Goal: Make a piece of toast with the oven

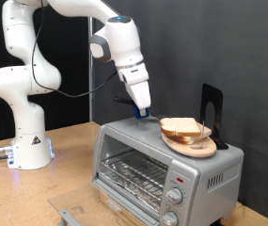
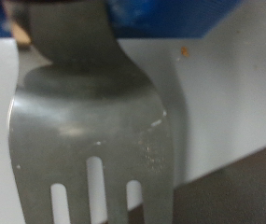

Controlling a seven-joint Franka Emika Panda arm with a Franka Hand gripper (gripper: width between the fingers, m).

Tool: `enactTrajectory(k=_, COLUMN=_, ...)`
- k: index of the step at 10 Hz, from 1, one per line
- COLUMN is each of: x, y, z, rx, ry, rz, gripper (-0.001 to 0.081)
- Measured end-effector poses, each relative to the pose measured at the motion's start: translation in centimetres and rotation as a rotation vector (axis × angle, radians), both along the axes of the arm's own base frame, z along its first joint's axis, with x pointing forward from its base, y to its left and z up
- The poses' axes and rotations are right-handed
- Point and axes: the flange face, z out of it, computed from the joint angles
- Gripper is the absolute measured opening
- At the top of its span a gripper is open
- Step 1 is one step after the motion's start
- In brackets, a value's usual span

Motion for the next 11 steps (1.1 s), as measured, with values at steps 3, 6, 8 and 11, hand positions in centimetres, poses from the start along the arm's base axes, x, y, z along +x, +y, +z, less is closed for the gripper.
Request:
enactTrajectory(k=3, x=-0.4, y=-0.5, z=1.5, rx=0.012, ry=0.008, rz=-0.003, gripper=0.0403)
enactTrajectory(k=6, x=-1.0, y=-1.3, z=2.6, rx=0.126, ry=-0.091, rz=-0.085, gripper=0.0403)
enactTrajectory(k=8, x=-2.6, y=-3.8, z=4.0, rx=0.171, ry=-0.108, rz=-0.126, gripper=0.0403)
enactTrajectory(k=11, x=-4.7, y=-8.3, z=5.3, rx=0.213, ry=-0.160, rz=-0.238, gripper=0.0403)
